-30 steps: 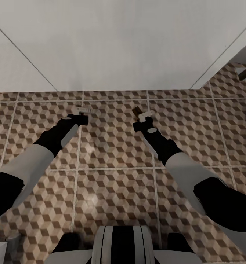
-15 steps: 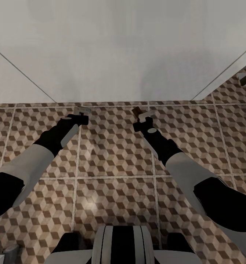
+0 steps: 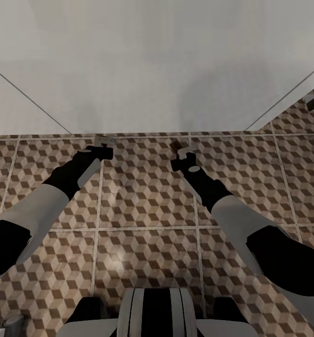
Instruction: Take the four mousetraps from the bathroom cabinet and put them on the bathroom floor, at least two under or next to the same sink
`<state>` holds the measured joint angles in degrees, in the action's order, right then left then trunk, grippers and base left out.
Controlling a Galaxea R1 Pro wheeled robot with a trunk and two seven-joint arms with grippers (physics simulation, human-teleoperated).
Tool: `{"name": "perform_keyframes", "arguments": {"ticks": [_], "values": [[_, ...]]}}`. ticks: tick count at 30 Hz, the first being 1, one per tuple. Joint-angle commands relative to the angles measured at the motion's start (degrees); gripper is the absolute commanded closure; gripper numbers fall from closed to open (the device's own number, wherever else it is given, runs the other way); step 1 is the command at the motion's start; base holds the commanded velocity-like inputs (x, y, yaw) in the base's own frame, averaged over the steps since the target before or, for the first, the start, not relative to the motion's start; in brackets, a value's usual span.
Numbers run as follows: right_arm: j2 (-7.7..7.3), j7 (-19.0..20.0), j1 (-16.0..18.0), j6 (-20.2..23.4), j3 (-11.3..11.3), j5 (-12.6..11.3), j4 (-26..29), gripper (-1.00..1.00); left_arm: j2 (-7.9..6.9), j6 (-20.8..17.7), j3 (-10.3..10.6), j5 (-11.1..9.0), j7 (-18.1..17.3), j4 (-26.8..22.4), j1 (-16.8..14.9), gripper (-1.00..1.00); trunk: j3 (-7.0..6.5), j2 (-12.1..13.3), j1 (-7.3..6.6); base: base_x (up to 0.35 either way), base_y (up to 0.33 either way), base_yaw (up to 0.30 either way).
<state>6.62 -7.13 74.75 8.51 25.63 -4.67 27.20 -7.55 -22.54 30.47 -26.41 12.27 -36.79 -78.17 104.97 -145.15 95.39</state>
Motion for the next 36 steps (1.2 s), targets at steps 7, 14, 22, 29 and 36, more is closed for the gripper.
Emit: {"name": "perform_keyframes", "arguments": {"ticks": [7, 14, 22, 29, 36], "values": [[-0.03, -0.4, 0.0, -1.3, 0.5, -0.6, -0.9, 1.00, -0.10, -0.2, 0.5, -0.5, 0.6, 0.0, 0.0, 1.00, 0.03, 0.0, -0.01, 0.003, 0.023, 0.000], [-0.03, -0.4, 0.0, -1.8, 0.5, -0.6, -1.0, 1.00, -0.10, -0.2, 0.5, -0.5, 0.6, 0.1, 0.0, 1.00, 0.03, 0.0, -0.01, 0.000, 0.128, 0.000], [-0.03, -0.4, 0.0, -1.8, 0.5, -0.6, -1.1, 1.00, -0.10, -0.2, 0.5, -0.5, 0.6, 0.1, 0.0, 1.00, 0.03, 0.0, -0.01, 0.000, 0.010, 0.000], [0.35, -0.4, 0.1, -1.8, 0.5, -0.6, -1.8, 1.00, 0.03, -0.2, 0.6, -0.5, 0.6, 0.6, 0.0, 1.00, 0.03, 0.0, -0.01, 0.000, 0.000, 0.000], [0.70, -0.4, 0.1, -1.8, 0.5, -0.5, -3.8, 1.00, 0.67, -0.1, 0.6, -0.5, 0.6, 1.4, 0.4, 1.00, 0.03, 0.0, -0.01, 0.000, 0.000, 0.000]]}}
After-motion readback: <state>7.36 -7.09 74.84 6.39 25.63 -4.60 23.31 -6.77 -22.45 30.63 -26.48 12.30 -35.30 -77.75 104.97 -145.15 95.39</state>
